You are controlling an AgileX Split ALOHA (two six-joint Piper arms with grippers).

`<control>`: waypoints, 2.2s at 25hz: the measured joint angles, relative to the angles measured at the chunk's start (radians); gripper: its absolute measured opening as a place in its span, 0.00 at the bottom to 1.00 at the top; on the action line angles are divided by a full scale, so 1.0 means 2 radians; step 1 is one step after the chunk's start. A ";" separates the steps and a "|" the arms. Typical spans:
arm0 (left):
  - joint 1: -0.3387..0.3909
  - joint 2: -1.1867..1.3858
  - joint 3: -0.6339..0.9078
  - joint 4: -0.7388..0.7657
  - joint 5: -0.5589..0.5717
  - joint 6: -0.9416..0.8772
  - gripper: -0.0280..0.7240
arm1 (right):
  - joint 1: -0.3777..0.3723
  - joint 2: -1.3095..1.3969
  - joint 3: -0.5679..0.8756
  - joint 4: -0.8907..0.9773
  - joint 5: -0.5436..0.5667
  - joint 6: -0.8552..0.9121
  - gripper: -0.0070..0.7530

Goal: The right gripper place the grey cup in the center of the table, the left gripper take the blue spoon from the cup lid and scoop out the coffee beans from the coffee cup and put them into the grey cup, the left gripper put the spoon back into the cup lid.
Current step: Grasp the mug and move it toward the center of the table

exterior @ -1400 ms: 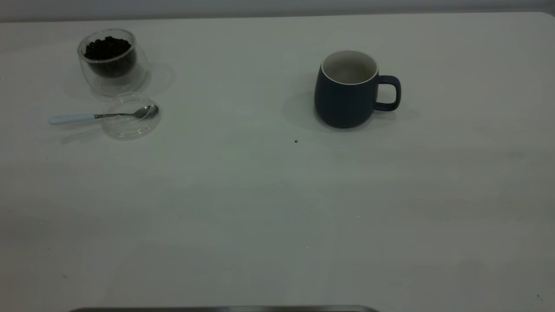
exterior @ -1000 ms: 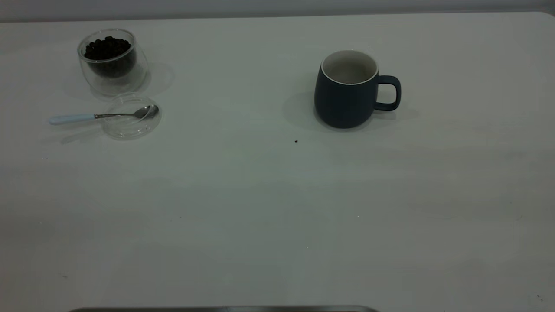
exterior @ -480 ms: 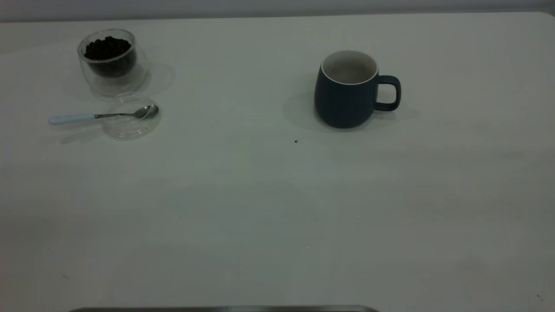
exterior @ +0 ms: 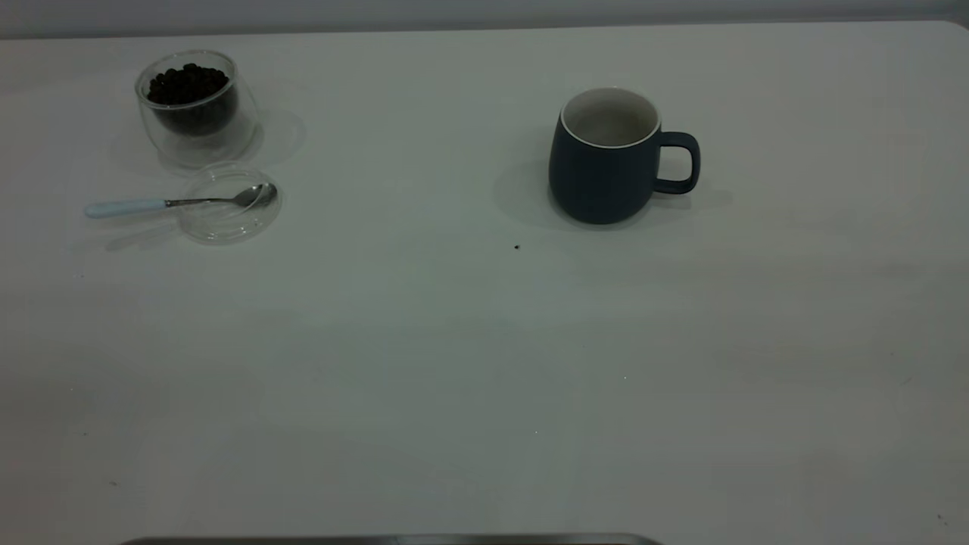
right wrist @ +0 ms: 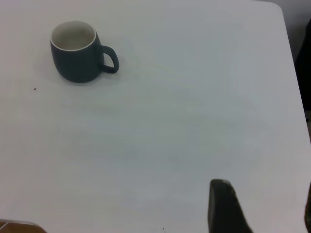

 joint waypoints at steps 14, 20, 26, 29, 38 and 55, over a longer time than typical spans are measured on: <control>0.000 0.000 0.000 0.000 0.000 0.000 0.46 | 0.000 0.010 -0.001 0.065 -0.009 0.000 0.49; 0.000 0.000 0.000 0.000 0.000 0.001 0.46 | 0.000 0.135 -0.001 0.141 -0.084 -0.067 0.49; 0.000 0.000 0.000 0.000 0.000 0.001 0.46 | 0.000 0.305 -0.001 0.239 -0.205 -0.213 0.49; 0.000 0.000 0.000 0.000 0.000 0.001 0.46 | 0.000 0.400 -0.001 0.346 -0.258 -0.334 0.49; 0.000 0.000 0.000 0.000 0.000 0.001 0.46 | 0.000 0.705 -0.049 0.679 -0.308 -0.758 0.49; 0.000 0.000 0.000 0.000 0.000 0.000 0.46 | 0.002 1.082 -0.317 0.671 -0.274 -1.016 0.49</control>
